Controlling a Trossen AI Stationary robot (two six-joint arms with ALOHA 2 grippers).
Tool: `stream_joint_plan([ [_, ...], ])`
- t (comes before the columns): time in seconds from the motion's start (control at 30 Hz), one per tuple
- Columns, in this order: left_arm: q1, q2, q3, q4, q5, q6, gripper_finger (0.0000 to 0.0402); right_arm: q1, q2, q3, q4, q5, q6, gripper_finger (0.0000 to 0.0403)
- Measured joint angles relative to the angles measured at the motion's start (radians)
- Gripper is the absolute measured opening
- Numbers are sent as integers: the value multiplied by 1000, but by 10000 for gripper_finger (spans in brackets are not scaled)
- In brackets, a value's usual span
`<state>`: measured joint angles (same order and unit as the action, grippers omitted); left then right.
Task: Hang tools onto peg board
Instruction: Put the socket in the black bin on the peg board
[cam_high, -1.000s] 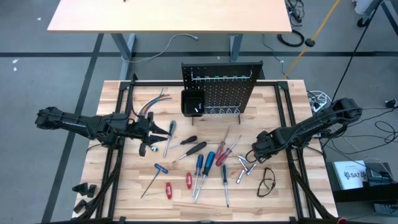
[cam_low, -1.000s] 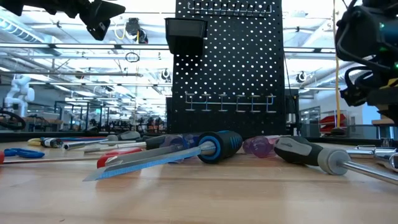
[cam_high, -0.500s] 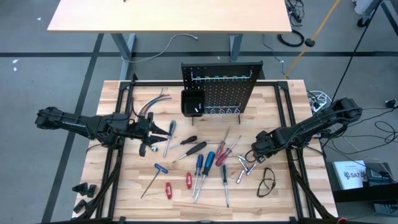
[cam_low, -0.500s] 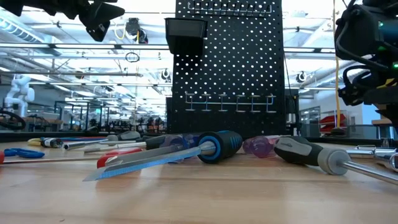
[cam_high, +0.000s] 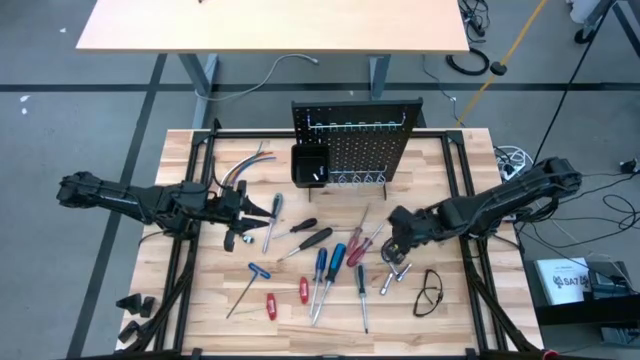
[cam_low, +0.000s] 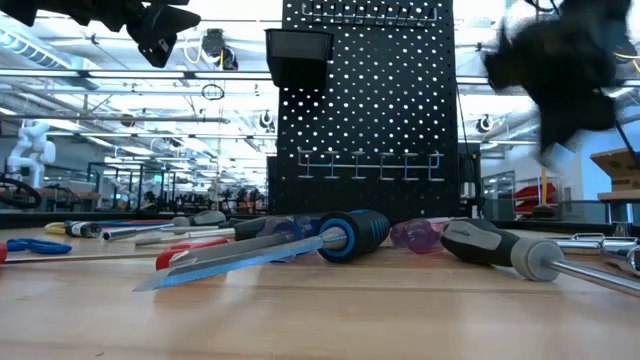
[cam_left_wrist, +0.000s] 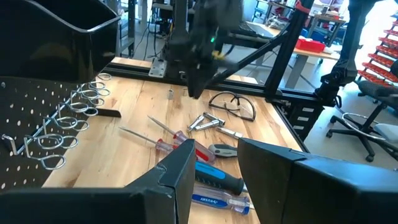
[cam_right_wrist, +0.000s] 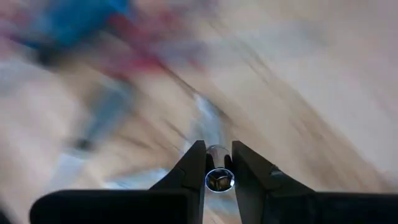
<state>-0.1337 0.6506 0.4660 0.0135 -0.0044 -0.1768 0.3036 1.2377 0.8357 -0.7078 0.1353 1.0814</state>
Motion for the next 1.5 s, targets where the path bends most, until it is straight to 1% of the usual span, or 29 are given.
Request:
stream_joint_plan([
  [0.13,0,0,0,0,0,0,127,0,0,100,247,106,-220,45],
  [0.33,0,0,0,0,0,0,127,-1,17,225,671,203,-589,46],
  [0.4,0,0,0,2,-1,0,127,-13,47,273,765,229,-679,46],
  [0.47,0,0,0,2,-7,0,127,-32,94,326,816,259,-744,46],
  [0.6,0,0,0,2,-9,0,127,-79,229,447,823,350,-808,47],
  [0.77,0,0,0,0,-10,0,127,-116,392,573,821,511,-901,47],
  [0.87,0,0,0,-8,-10,0,127,-122,451,622,821,616,-965,47],
  [0.93,0,0,0,-14,-12,0,127,-124,474,642,823,697,-1013,48],
  [1.0,0,0,0,-23,-13,0,127,-128,487,648,824,755,-1048,48],
  [1.07,0,0,0,-27,-13,0,127,-137,494,650,823,776,-1059,48],
  [1.3,0,0,0,-26,-13,0,127,-162,494,650,808,780,-1042,52],
  [1.5,0,0,0,-24,-13,-1,127,-170,494,650,781,780,-1042,92],
])
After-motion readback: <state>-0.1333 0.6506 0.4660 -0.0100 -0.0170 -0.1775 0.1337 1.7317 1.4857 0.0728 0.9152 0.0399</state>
